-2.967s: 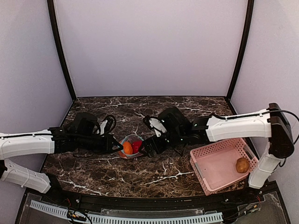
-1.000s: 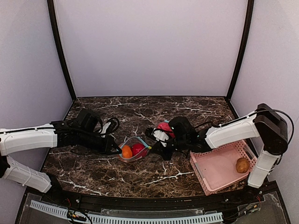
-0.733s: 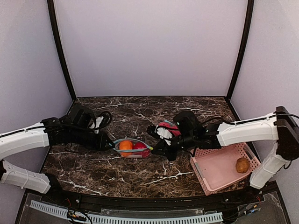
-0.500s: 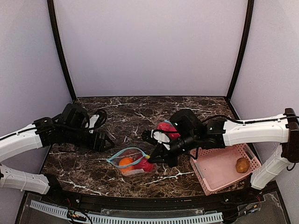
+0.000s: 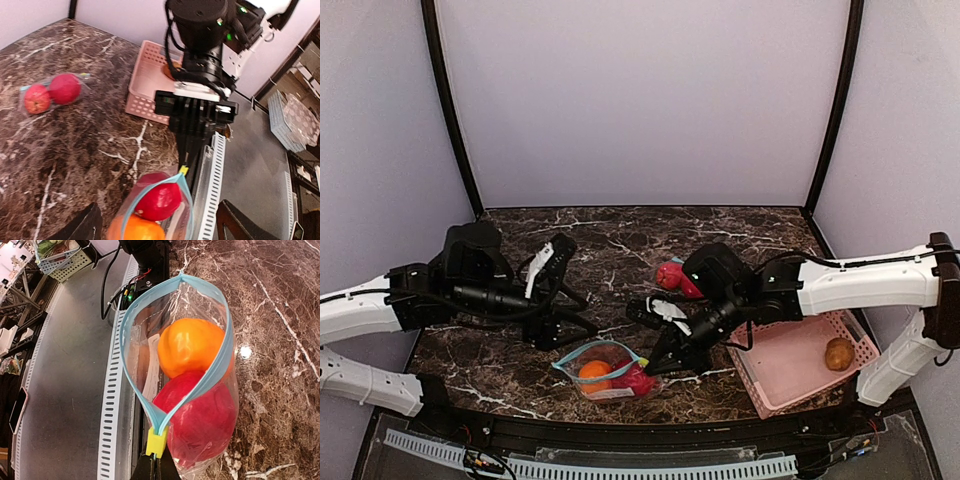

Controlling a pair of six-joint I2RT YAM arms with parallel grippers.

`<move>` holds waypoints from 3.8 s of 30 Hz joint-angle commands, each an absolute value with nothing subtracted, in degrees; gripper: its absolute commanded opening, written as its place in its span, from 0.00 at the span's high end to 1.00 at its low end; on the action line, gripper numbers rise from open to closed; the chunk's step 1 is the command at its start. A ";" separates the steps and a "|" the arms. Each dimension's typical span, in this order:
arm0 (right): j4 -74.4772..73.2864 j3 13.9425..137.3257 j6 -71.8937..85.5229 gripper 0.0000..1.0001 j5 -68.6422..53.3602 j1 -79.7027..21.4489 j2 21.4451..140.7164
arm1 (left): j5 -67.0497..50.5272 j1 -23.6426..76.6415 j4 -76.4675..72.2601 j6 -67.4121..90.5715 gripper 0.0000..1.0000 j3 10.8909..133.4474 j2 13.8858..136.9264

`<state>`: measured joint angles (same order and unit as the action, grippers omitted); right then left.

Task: Place the food in the zip-top bag and seal the zipper
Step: Pass from the right arm to the left, then hold the zipper food storage bag at the corner of the board.

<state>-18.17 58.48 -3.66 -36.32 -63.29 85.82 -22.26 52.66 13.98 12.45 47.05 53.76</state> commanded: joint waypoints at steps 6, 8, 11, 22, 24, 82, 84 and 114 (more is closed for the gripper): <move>-14.64 57.41 -1.95 1.00 -40.16 -63.62 88.65 | -23.75 61.87 -4.50 10.41 0.21 43.14 64.89; -14.46 57.76 -1.92 1.00 -40.63 -63.62 89.10 | -24.04 62.61 -5.80 9.73 0.19 43.15 67.13; -14.41 58.07 -1.90 1.00 -40.92 -63.62 89.06 | -24.07 63.52 -5.92 8.89 0.19 43.57 70.24; -13.42 57.40 -1.14 1.00 -41.48 -63.53 87.95 | -23.16 65.64 -5.78 8.58 0.46 40.77 73.58; -13.34 56.99 -1.19 1.00 -41.57 -63.40 87.68 | -22.45 65.93 -5.50 8.69 0.51 39.97 73.45; 16.12 38.96 17.66 0.66 -24.13 -65.92 75.44 | -16.52 66.53 -13.55 33.57 0.99 34.28 67.09; 16.00 39.55 17.63 0.67 -24.33 -65.95 76.11 | -16.46 66.53 -13.50 33.64 0.99 34.28 67.11; 16.00 41.39 17.52 1.00 -30.00 -65.98 79.48 | -21.36 66.27 -10.46 27.63 0.60 40.22 72.64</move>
<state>14.96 39.77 17.26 -27.68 -65.65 78.59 -20.21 66.28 -11.88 29.61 38.15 71.61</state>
